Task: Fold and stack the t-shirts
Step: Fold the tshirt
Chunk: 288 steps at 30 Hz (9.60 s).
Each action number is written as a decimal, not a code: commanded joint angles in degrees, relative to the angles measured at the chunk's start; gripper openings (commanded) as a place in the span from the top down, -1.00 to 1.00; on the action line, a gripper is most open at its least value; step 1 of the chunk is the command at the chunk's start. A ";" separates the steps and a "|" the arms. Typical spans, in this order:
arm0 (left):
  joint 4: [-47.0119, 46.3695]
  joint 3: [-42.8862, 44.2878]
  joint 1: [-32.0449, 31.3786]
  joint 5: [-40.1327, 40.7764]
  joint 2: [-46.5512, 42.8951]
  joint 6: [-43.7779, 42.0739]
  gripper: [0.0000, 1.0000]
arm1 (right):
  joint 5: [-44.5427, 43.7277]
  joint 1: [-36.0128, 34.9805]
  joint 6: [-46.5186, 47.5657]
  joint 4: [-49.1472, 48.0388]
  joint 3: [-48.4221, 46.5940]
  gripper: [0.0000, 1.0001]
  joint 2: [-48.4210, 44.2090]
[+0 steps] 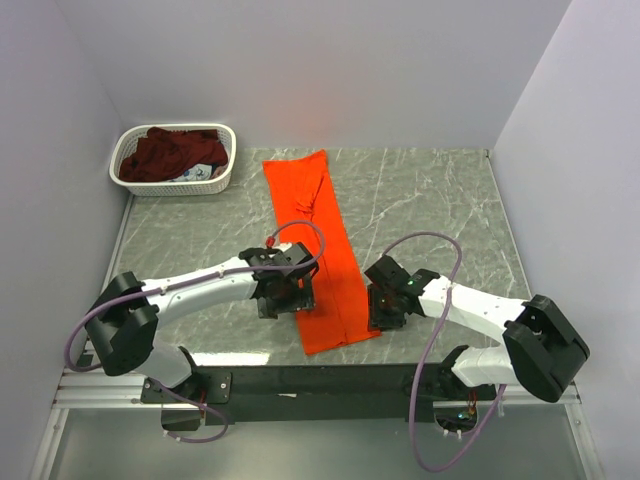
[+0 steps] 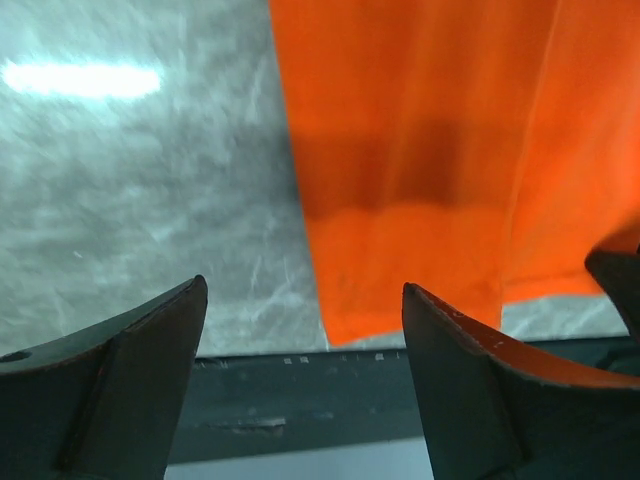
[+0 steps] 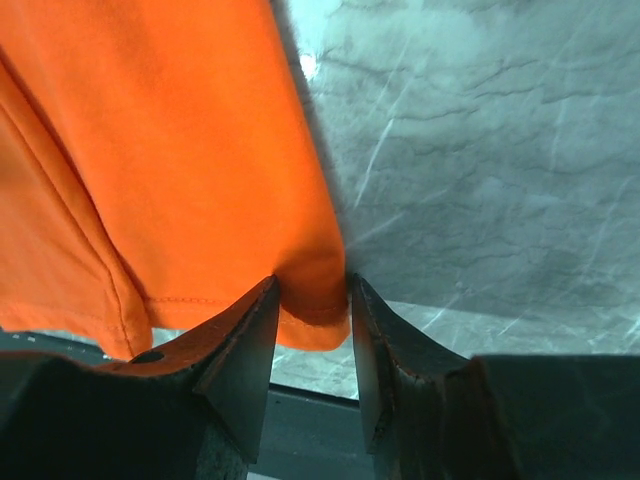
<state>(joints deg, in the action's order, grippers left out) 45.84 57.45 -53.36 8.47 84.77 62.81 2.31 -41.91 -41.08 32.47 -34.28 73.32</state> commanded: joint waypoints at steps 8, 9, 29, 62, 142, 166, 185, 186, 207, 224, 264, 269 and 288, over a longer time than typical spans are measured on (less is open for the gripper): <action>-2.15 -6.03 -0.69 -12.49 -1.36 2.50 -0.58 | 3.58 -0.10 0.21 2.60 4.22 0.28 0.86; -2.86 -6.82 -0.60 -13.47 -1.19 2.50 -0.57 | 3.41 -0.10 0.21 2.51 4.31 0.32 0.86; -4.98 -7.27 -2.62 -20.33 4.08 2.15 -0.09 | 5.69 -0.36 0.21 -0.83 5.37 1.00 0.68; -2.69 -2.43 -5.08 -16.90 5.31 5.31 0.01 | 5.34 -0.72 -0.05 -1.18 6.95 1.00 -0.55; -4.53 20.86 25.32 -8.56 17.79 -22.81 0.99 | -4.42 9.48 15.41 13.85 -48.24 1.00 28.36; -14.29 23.59 27.70 -2.94 25.53 -26.25 0.99 | -5.29 12.11 15.86 4.02 -50.10 1.00 36.45; -16.41 20.69 27.61 3.21 20.27 -22.47 0.02 | -6.09 12.03 16.12 -1.18 -49.48 0.42 35.24; -16.14 20.25 27.52 3.57 17.73 -22.03 0.01 | -5.82 11.94 15.95 -1.44 -49.22 0.39 33.05; -25.80 -2.78 13.55 -1.00 9.97 -11.92 0.42 | 5.17 4.12 13.13 -18.58 -39.27 0.89 33.71; -25.99 -7.97 12.76 -1.88 9.54 -11.04 0.39 | 2.52 13.96 18.14 -12.78 -65.02 0.81 49.99; -38.99 22.53 34.55 -14.00 30.72 -24.93 0.39 | 31.00 22.40 12.34 -32.21 -35.25 0.43 36.90; -40.47 17.01 34.56 -14.71 20.12 -23.09 0.07 | 36.52 22.31 10.15 -36.77 -27.97 0.43 32.16; -49.44 -23.42 24.10 -27.37 0.92 -12.62 0.14 | 51.48 20.38 3.11 -56.02 -8.00 0.43 33.72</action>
<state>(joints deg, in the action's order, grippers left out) 1.87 36.71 -29.26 -15.57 85.41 46.85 51.29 -21.45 -37.32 -18.20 -43.83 104.12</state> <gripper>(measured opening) 0.435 0.287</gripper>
